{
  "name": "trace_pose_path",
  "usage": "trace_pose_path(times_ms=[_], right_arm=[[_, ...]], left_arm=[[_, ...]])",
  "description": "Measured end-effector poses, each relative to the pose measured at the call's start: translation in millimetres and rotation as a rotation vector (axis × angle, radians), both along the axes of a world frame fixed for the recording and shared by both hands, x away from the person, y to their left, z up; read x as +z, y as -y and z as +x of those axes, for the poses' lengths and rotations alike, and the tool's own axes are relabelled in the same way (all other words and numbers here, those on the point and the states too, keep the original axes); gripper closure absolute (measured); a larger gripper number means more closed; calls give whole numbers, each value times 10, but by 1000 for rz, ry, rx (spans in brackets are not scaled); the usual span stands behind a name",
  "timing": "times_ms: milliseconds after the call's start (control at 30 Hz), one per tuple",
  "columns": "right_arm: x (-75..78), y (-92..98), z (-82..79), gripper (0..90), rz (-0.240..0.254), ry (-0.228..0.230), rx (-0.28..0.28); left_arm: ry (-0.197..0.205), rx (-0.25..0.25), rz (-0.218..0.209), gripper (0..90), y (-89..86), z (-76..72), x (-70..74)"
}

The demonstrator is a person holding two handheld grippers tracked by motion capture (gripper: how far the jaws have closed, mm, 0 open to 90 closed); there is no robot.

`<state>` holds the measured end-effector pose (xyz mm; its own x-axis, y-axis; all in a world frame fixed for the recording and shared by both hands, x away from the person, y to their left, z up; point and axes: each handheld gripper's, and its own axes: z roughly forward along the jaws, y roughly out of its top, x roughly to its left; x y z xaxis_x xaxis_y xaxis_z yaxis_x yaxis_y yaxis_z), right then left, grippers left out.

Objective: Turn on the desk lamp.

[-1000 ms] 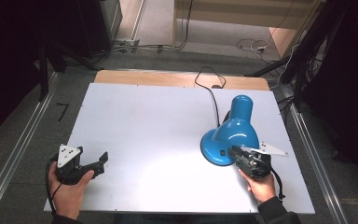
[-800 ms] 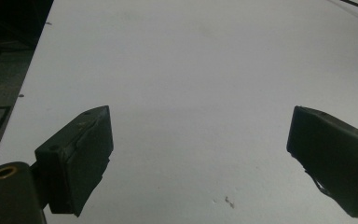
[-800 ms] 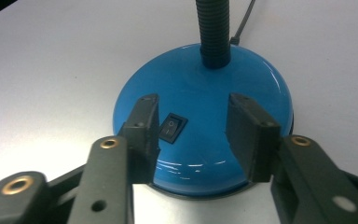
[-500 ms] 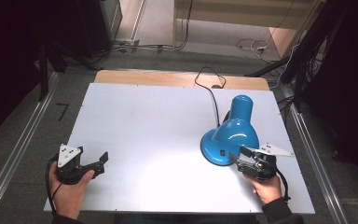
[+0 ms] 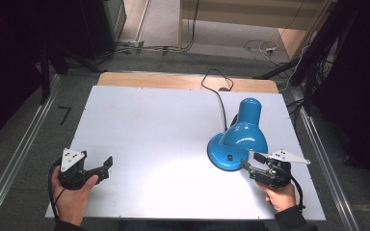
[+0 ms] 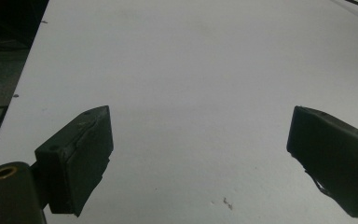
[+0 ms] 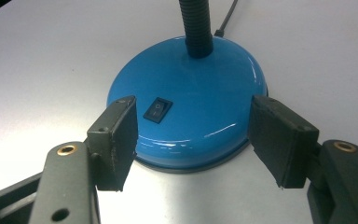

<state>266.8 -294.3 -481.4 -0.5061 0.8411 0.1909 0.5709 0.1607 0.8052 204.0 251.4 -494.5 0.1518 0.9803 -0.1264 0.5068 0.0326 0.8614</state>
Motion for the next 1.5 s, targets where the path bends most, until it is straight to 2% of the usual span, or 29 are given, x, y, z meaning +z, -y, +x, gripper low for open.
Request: trace_pose_path(times_ms=[1500], right_arm=[[23,278,-136,305,1,-2,-46]], left_arm=[[2,6,0,73,-2,-4,1]])
